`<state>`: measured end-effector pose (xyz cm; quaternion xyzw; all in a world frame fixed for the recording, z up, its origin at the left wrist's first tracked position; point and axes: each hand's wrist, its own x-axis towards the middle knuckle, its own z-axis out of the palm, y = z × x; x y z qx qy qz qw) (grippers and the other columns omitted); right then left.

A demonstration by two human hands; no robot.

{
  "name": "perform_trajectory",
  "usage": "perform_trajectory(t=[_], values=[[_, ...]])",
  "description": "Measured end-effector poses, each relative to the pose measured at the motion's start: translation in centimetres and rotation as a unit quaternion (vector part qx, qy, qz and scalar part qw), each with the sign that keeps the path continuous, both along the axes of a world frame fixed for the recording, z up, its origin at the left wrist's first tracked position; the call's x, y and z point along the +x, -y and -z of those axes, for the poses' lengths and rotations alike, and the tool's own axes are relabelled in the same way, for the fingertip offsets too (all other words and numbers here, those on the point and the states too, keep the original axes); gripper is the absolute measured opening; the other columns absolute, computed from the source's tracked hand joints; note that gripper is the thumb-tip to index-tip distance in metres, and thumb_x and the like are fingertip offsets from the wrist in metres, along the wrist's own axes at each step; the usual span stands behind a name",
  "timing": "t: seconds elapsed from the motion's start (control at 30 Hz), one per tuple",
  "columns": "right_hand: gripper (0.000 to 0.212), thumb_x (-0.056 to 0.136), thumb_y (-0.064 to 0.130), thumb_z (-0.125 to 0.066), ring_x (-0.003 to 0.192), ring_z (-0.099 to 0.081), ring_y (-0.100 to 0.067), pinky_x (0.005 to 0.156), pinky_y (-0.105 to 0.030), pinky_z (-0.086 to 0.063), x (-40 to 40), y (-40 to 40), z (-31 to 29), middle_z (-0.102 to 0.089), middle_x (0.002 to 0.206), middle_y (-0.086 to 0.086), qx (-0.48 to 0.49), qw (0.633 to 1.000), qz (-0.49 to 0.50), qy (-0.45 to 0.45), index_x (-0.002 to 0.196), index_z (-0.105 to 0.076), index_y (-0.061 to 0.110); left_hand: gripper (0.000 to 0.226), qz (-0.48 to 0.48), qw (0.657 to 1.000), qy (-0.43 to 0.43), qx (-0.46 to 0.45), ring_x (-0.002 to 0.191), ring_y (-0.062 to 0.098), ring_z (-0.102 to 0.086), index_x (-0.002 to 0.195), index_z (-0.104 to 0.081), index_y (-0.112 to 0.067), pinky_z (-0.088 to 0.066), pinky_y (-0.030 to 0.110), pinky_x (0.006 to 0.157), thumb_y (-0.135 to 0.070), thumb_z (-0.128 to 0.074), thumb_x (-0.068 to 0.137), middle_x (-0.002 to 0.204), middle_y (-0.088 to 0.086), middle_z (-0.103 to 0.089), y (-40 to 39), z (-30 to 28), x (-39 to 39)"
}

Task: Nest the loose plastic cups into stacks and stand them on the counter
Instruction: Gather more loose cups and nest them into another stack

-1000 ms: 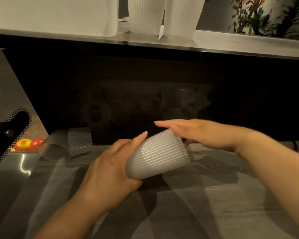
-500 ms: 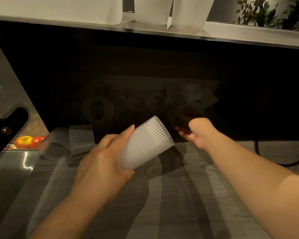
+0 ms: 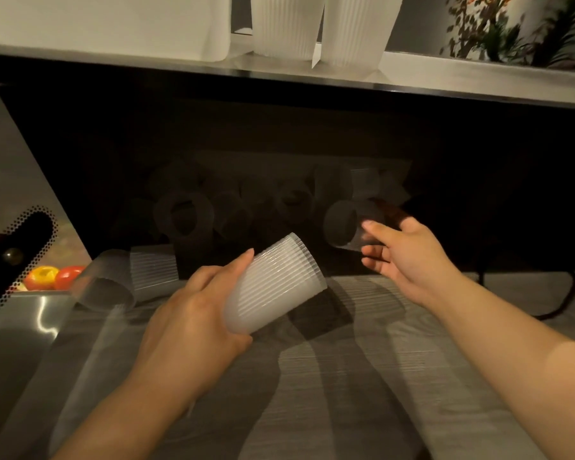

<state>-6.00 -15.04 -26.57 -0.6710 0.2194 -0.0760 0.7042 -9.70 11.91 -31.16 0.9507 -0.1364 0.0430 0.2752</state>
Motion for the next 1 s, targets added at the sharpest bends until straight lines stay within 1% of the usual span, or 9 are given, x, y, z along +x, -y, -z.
perform_trajectory(t=[0.1, 0.17, 0.33, 0.43, 0.5, 0.6, 0.77, 0.87, 1.0], values=[[0.023, 0.092, 0.023, -0.064, 0.069, -0.058, -0.014, 0.066, -0.029, -0.053, -2.5, -0.5, -1.7, -0.064, 0.082, -0.002, -0.032, 0.995, -0.083, 0.055, 0.111, -0.060, 0.036, 0.111, 0.011, 1.000, -0.001, -0.004, 0.103, -0.002, -0.041, 0.146, -0.002, -0.061, -0.042, 0.021, 0.080, -0.039, -0.081, 0.071, 0.130, -0.029, -0.033, 0.3, -0.6, -0.5], [0.030, 0.093, 0.023, -0.062, 0.067, -0.058, -0.013, 0.067, -0.030, -0.053, -3.8, -0.8, -2.4, -0.063, 0.075, 0.000, -0.049, 0.988, -0.123, 0.084, 0.113, -0.056, 0.045, 0.111, 0.014, 1.000, -0.005, -0.009, 0.103, -0.001, -0.042, 0.145, -0.001, -0.061, -0.043, 0.021, 0.081, -0.039, -0.080, 0.071, 0.129, -0.029, -0.031, 0.5, -1.0, -0.7], [0.044, 0.091, 0.026, -0.062, 0.071, -0.062, -0.013, 0.076, -0.032, -0.054, -5.5, -1.0, -3.0, -0.064, 0.072, -0.001, -0.154, 0.964, -0.182, 0.122, 0.129, -0.051, 0.044, 0.114, 0.027, 0.999, -0.007, -0.023, 0.102, -0.002, -0.042, 0.145, 0.000, -0.062, -0.038, 0.019, 0.076, -0.041, -0.082, 0.068, 0.122, -0.033, -0.027, 1.1, -2.0, -1.3], [0.056, 0.070, 0.042, -0.074, 0.075, -0.064, -0.015, 0.081, -0.034, -0.056, -5.9, -1.1, -3.4, -0.066, 0.079, -0.005, -0.146, 0.965, -0.183, 0.122, 0.120, -0.052, 0.051, 0.115, 0.030, 0.999, -0.003, -0.020, 0.100, -0.003, -0.041, 0.143, 0.004, -0.064, -0.036, 0.018, 0.074, -0.044, -0.082, 0.069, 0.120, -0.035, -0.024, 1.3, -2.7, -1.7], [0.063, 0.059, 0.044, -0.079, 0.078, -0.065, -0.018, 0.079, -0.035, -0.055, -5.8, -0.8, -3.2, -0.069, 0.088, -0.005, -0.140, 0.968, -0.166, 0.124, 0.117, -0.054, 0.051, 0.115, 0.036, 0.999, -0.002, -0.024, 0.099, -0.003, -0.042, 0.139, 0.005, -0.068, -0.036, 0.017, 0.072, -0.045, -0.081, 0.068, 0.120, -0.035, -0.026, 1.3, -2.9, -1.8], [0.059, 0.063, 0.043, -0.077, 0.072, -0.060, -0.015, 0.081, -0.036, -0.056, -5.7, -0.2, -3.2, -0.064, 0.079, 0.002, -0.155, 0.969, -0.140, 0.130, 0.117, -0.054, 0.053, 0.114, 0.046, 0.998, -0.015, -0.045, 0.100, -0.002, -0.043, 0.139, 0.003, -0.068, -0.035, 0.016, 0.072, -0.044, -0.083, 0.068, 0.121, -0.035, -0.029, 1.2, -3.1, -2.0], [0.050, 0.073, 0.057, -0.057, 0.070, -0.063, -0.010, 0.078, -0.030, -0.055, -6.3, -0.9, -3.3, -0.064, 0.073, 0.002, -0.208, 0.951, -0.189, 0.132, 0.123, -0.048, 0.054, 0.116, 0.054, 0.996, -0.023, -0.068, 0.102, -0.004, -0.043, 0.137, 0.001, -0.072, -0.036, 0.015, 0.074, -0.042, -0.085, 0.065, 0.117, -0.038, -0.030, 0.8, -2.8, -2.1], [0.034, 0.091, 0.038, -0.055, 0.069, -0.063, -0.011, 0.076, -0.030, -0.053, -6.1, -1.1, -3.2, -0.065, 0.075, -0.006, -0.216, 0.948, -0.172, 0.157, 0.122, -0.055, 0.051, 0.116, 0.050, 0.995, -0.027, -0.084, 0.100, -0.009, -0.041, 0.132, 0.001, -0.077, -0.035, 0.015, 0.075, -0.039, -0.087, 0.064, 0.118, -0.043, -0.028, 0.6, -2.4, -2.0], [0.039, 0.094, 0.021, -0.058, 0.069, -0.066, -0.009, 0.073, -0.025, -0.057, -6.2, -1.8, -2.8, -0.068, 0.077, -0.002, -0.253, 0.938, -0.169, 0.167, 0.122, -0.053, 0.048, 0.116, 0.040, 0.994, -0.026, -0.102, 0.100, -0.011, -0.043, 0.132, -0.003, -0.077, -0.038, 0.015, 0.073, -0.037, -0.087, 0.062, 0.119, -0.041, -0.031, 0.4, -2.0, -2.1]])
